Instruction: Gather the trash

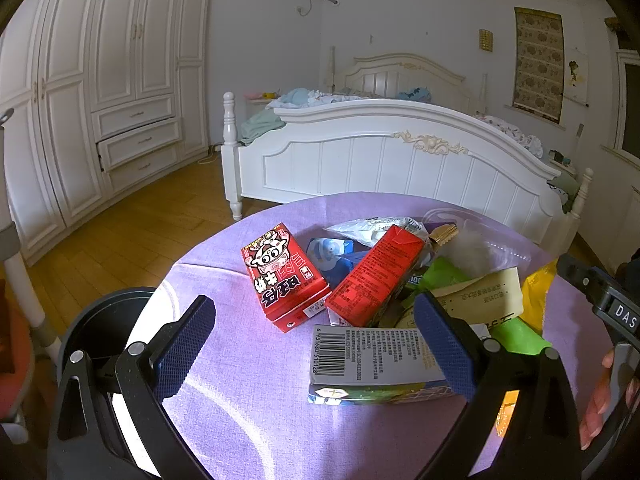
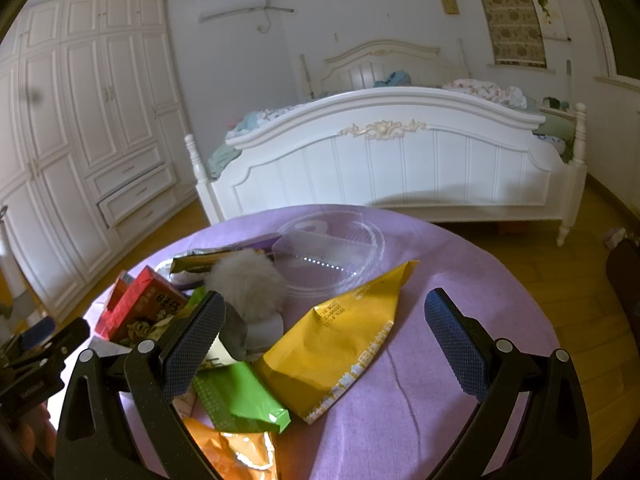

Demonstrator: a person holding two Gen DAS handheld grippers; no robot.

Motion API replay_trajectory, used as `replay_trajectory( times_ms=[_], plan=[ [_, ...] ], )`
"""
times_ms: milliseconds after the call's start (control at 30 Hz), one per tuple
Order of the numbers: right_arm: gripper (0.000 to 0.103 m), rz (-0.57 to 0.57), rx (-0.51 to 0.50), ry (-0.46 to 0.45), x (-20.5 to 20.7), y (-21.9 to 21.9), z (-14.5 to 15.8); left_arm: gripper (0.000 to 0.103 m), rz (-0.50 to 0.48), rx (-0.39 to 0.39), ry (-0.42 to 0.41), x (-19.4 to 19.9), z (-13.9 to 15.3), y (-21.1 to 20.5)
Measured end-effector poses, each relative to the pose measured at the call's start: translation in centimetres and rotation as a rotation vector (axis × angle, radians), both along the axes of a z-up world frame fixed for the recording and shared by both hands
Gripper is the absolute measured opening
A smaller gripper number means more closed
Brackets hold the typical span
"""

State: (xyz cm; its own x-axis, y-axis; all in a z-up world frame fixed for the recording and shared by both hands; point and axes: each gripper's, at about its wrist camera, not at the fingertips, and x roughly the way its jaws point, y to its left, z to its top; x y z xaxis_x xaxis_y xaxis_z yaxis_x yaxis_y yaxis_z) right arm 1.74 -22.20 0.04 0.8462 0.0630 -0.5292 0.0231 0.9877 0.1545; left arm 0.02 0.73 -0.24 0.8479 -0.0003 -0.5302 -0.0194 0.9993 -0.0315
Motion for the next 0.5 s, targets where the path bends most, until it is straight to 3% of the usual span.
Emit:
replay_trajectory(
  times_ms=[500],
  plan=[
    [0.099,-0.001,0.001,0.001,0.00,0.04,0.08,0.098,0.002,0.000,-0.001,-0.04,0.13,-0.51]
  ],
)
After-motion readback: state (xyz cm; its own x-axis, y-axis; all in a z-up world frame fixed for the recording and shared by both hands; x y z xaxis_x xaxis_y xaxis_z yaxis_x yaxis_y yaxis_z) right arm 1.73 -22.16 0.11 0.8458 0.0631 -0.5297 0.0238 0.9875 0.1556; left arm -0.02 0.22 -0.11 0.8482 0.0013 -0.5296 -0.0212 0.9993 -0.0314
